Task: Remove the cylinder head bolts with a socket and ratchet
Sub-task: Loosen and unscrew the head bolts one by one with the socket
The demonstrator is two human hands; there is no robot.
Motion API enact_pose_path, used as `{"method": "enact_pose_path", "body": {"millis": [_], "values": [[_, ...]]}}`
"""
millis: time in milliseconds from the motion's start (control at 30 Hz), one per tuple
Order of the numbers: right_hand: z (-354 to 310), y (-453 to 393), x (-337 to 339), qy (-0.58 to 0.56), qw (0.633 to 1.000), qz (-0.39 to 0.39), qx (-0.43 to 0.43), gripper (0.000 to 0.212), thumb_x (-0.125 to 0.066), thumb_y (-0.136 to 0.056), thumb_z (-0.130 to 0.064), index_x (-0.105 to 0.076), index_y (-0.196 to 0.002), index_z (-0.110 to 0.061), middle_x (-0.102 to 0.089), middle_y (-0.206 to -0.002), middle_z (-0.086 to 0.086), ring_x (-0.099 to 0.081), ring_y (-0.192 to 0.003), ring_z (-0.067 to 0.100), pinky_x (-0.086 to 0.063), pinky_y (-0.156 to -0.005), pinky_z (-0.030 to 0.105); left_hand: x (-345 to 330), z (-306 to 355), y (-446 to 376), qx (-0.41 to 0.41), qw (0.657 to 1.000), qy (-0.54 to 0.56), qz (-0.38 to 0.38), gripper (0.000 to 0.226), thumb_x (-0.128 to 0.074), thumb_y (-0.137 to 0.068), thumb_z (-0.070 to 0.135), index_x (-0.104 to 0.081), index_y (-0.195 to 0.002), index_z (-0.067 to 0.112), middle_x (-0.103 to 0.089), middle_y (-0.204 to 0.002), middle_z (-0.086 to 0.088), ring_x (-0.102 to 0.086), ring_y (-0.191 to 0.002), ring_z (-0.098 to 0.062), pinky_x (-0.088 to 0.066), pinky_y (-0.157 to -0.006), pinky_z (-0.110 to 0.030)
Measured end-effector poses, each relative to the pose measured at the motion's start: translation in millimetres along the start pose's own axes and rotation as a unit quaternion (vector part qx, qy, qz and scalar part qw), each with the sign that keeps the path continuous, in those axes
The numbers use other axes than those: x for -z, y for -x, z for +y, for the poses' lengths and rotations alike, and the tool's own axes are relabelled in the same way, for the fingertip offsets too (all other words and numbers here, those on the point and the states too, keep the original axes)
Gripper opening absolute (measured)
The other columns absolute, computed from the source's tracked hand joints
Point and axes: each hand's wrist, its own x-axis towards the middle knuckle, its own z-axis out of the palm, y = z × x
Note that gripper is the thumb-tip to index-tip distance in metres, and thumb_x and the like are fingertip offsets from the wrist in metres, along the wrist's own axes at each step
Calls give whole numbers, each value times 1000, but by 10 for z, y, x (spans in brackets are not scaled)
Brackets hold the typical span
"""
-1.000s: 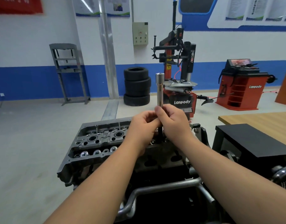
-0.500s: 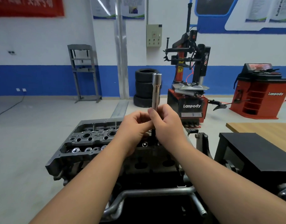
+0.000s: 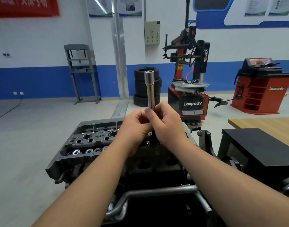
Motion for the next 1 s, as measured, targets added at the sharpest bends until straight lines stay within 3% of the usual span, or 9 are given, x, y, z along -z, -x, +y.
{"method": "enact_pose_path", "body": {"millis": [100,233,367,500,600,767,900,1000], "values": [[18,13,-12,22,1000,7,6,16,-54,-102,-30,-57,-87,-25,-60,-73,-13,-59,-74,-5,-42,-61,7,8,-7,17,-19,999,21,-15,14,-74,-93,18,-71,-106,16,-78,-92,2,-73,-77,-12,-54,-61,-23],[7,-4,-8,46,999,24,7,22,-47,-105,-25,-60,-87,-22,-58,-69,-14,-57,-71,-5,-38,-59,7,-29,13,25,-23,998,22,-57,17,-61,-103,26,-72,-116,24,-78,-103,3,-75,-96,-18,-59,-71,-30],[-27,1,-6,-1,1000,22,-5,10,-58,-99,-38,-55,-100,-28,-68,-80,-12,-63,-77,-6,-43,-64,5,-5,22,56,-26,998,32,-49,13,-64,-101,23,-75,-108,24,-79,-98,4,-73,-80,-8,-54,-60,-21],[-29,4,-11,9,1000,19,-2,19,-64,-96,-37,-52,-84,-28,-63,-71,-7,-60,-67,2,-44,-58,10,16,-5,51,-35,999,24,-11,11,-75,-92,16,-72,-103,18,-79,-93,3,-73,-75,-7,-52,-57,-17],[-24,-4,4,13,1000,22,-7,22,-58,-101,-31,-52,-79,-29,-58,-69,-11,-57,-67,-6,-41,-59,7,-3,17,63,-41,999,20,-19,16,-76,-91,14,-72,-106,18,-79,-94,6,-74,-80,-5,-54,-60,-15],[-46,-3,14,29,999,18,-2,31,-49,-105,-27,-54,-76,-35,-57,-67,-13,-55,-67,-6,-38,-58,7,-9,24,55,-35,998,41,-46,11,-66,-100,23,-75,-107,21,-79,-99,1,-75,-92,-19,-62,-70,-36],[-32,-1,4,-8,1000,12,-9,14,-56,-101,-34,-59,-89,-28,-64,-69,-16,-60,-68,-1,-42,-59,10,25,7,41,-18,997,62,-43,10,-71,-96,24,-76,-102,17,-79,-94,0,-73,-78,-10,-52,-55,-23],[-12,8,-9,-9,1000,14,0,15,-63,-97,-37,-55,-93,-25,-66,-74,-5,-62,-69,5,-46,-58,11,45,-5,24,-13,999,42,-22,17,-77,-89,25,-71,-99,12,-77,-85,3,-69,-68,-6,-51,-55,-23]]}}
